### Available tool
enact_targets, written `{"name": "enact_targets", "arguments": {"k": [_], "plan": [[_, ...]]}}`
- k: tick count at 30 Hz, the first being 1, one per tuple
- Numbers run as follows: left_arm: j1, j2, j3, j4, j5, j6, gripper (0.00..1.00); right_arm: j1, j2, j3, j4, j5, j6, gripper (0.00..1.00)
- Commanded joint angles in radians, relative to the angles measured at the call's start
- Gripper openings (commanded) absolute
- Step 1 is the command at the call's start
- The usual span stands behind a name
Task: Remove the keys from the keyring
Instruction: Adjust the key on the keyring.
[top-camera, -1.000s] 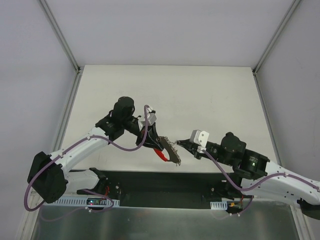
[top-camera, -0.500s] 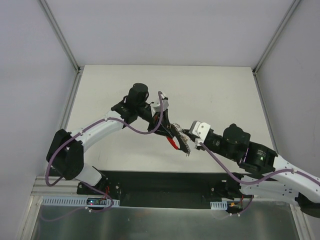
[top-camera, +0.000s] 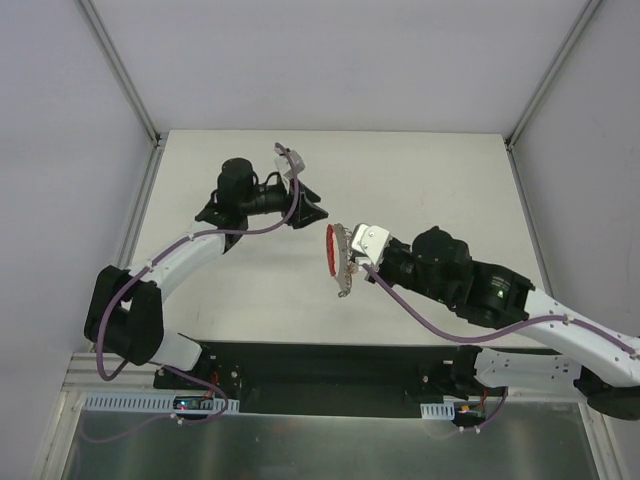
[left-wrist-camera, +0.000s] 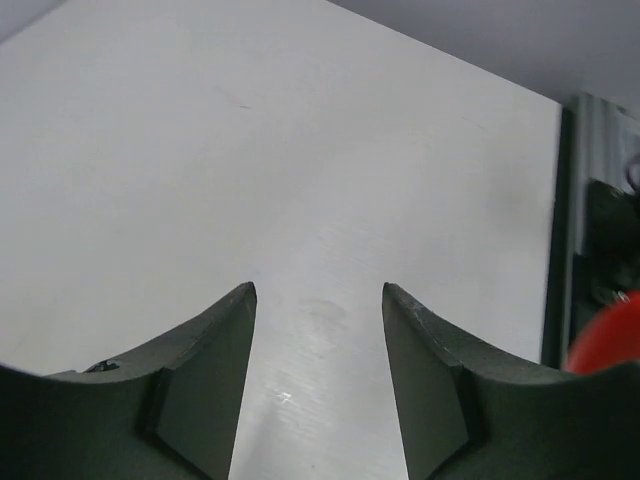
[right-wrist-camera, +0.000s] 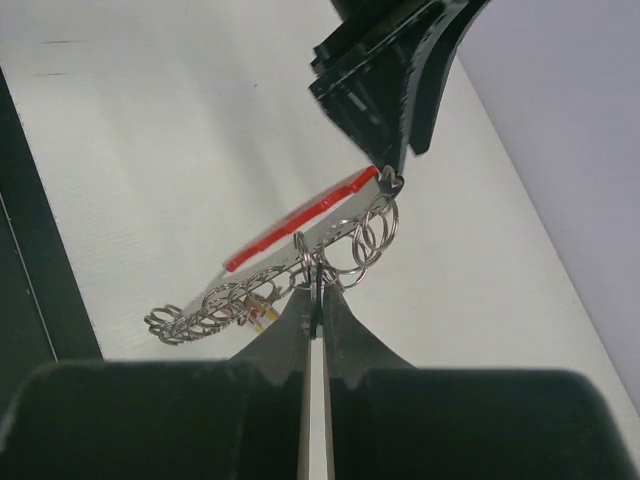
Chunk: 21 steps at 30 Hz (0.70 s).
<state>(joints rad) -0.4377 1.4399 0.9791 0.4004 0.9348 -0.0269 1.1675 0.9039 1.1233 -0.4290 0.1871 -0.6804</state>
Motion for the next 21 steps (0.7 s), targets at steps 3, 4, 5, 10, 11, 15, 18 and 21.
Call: {"name": "enact_targets", "arguments": {"k": [3,4,5,10,11,15,18,21], "plan": [[0.019,-0.225,-0.089,0.026,-0.445,-0.035,0.54,0.001,0.061,0.095,-0.011,0.02,0.059,0.01],[0.019,-0.251,-0.097,0.005,-0.453,-0.018,0.54,0.0,0.066,0.095,-0.01,0.017,0.071,0.01],[0.019,-0.3,-0.102,-0.03,-0.461,-0.002,0.54,0.0,0.076,0.101,-0.01,0.014,0.079,0.01],[0.013,-0.446,-0.085,-0.3,-0.428,0.048,0.5,-0.005,0.118,0.124,-0.025,-0.024,0.162,0.01],[0.008,-0.504,-0.108,-0.316,-0.4,0.061,0.5,-0.005,0.127,0.131,-0.027,-0.032,0.176,0.01],[-0.012,-0.637,-0.166,-0.347,-0.236,0.053,0.49,-0.005,0.145,0.148,-0.037,-0.063,0.237,0.01],[-0.067,-0.71,-0.186,-0.35,-0.182,0.032,0.47,-0.005,0.174,0.185,-0.069,-0.055,0.265,0.01],[-0.176,-0.75,-0.192,-0.353,-0.257,0.03,0.47,-0.005,0.194,0.223,-0.105,-0.04,0.285,0.01]]}}
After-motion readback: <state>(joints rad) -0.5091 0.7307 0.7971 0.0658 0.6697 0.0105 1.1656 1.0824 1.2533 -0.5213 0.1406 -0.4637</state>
